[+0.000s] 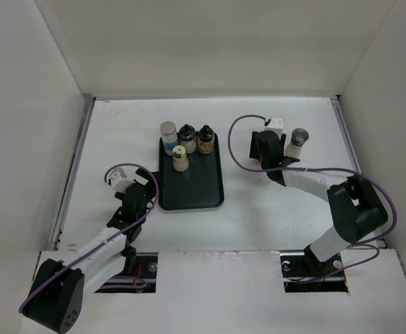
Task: Organize the condiment bottles
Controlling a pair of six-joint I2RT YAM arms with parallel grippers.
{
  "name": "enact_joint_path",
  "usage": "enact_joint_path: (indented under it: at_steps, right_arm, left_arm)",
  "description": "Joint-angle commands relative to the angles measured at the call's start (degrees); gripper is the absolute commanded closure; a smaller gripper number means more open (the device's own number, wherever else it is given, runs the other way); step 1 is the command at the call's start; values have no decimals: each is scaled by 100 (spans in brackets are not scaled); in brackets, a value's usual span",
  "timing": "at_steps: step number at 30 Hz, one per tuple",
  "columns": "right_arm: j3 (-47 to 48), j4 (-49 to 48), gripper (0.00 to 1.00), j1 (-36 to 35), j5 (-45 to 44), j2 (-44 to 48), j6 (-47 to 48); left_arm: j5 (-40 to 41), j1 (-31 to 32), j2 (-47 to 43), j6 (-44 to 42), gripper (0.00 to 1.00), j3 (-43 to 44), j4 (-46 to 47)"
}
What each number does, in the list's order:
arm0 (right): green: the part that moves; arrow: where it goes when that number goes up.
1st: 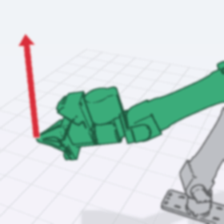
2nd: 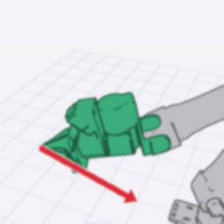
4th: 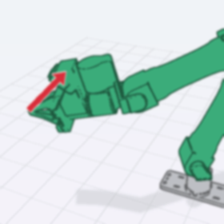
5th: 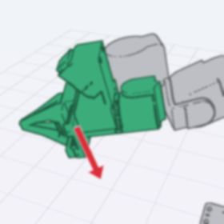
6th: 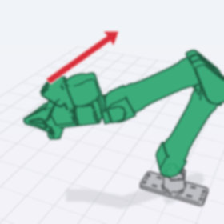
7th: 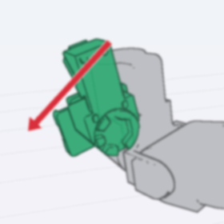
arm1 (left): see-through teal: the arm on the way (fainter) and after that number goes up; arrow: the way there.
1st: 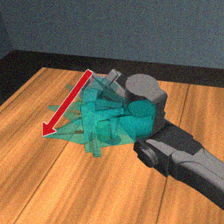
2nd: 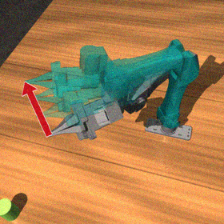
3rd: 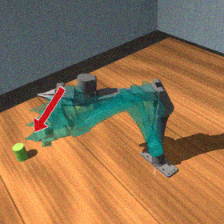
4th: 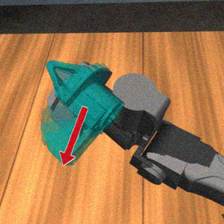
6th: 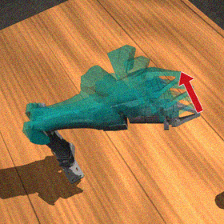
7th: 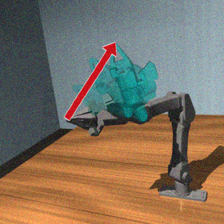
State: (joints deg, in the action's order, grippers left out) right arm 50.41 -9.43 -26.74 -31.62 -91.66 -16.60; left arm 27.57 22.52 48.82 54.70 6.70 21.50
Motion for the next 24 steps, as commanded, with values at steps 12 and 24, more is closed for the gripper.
enact_joint_path:
  at_steps: [12, 24]
  right_arm:
    - [1417, -762, 49, -1812, 68, -219, 131]
    - [2587, -788, 48, -2129, 314, -1706, -1]
  left_arm:
    - [-24, -68, -135, -12, 0, -19, 285]
    - [-41, -60, -74, -3, 0, -11, 294]
